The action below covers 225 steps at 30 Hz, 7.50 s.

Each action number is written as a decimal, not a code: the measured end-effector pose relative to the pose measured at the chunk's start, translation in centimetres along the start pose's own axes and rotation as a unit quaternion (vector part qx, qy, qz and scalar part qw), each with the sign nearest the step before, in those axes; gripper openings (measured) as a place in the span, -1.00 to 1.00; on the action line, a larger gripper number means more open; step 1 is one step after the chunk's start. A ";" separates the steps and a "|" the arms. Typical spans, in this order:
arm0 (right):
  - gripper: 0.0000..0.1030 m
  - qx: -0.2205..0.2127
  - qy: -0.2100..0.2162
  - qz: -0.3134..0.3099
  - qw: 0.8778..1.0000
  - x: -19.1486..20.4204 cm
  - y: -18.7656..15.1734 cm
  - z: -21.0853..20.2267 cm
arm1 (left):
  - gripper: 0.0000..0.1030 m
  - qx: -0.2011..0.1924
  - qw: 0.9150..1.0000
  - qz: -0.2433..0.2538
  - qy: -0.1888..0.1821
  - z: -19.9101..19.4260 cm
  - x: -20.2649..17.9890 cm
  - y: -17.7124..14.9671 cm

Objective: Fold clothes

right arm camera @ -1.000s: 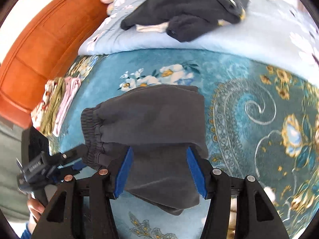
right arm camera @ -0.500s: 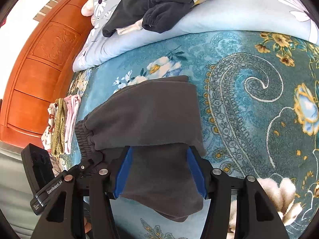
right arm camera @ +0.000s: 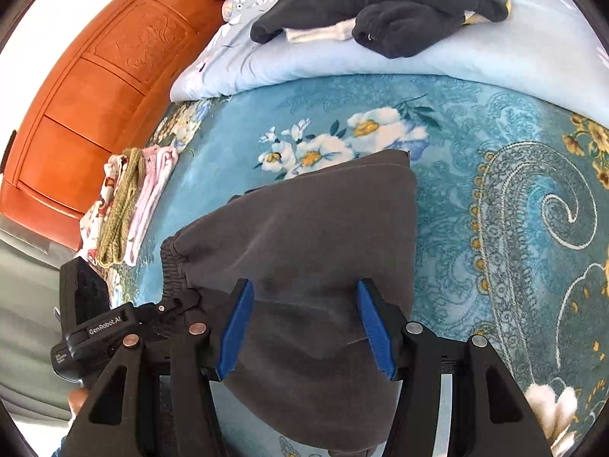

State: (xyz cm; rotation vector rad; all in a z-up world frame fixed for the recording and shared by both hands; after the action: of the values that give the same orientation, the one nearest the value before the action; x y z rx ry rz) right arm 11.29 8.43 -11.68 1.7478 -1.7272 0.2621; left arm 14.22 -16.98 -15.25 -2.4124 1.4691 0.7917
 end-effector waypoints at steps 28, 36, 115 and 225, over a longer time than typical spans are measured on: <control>0.66 0.002 0.139 0.150 0.979 -7.6 -1.7 2.7 | 0.95 0.085 0.996 -0.002 0.009 3.6 1.9 1.6; 0.66 0.000 0.155 0.201 0.967 -7.1 -1.8 3.7 | 0.57 0.043 0.999 0.015 0.020 2.4 0.6 1.1; 0.17 0.238 0.161 -0.275 0.918 44.5 23.3 33.6 | 0.20 -0.306 0.938 -0.142 0.079 -25.1 23.8 27.3; 0.99 0.009 0.001 -0.438 0.899 34.8 8.6 24.2 | 1.00 -0.301 0.897 -0.179 0.270 -16.1 18.9 15.0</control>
State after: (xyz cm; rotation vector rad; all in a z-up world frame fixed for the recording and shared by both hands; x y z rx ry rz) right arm -0.32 -33.03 -7.76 2.3285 -0.7826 -0.1241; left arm 13.35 -45.60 -10.55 -3.4600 0.9230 0.5665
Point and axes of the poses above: each gripper's, at about its wrist camera, not at the fingertips, and z roughly the way its jaws point, x to its left, y to its top, the point moved 4 cm from there along z, roughly the way its jaws point, and after that the axes turned 7 degrees about y, right-handed, at the moved point
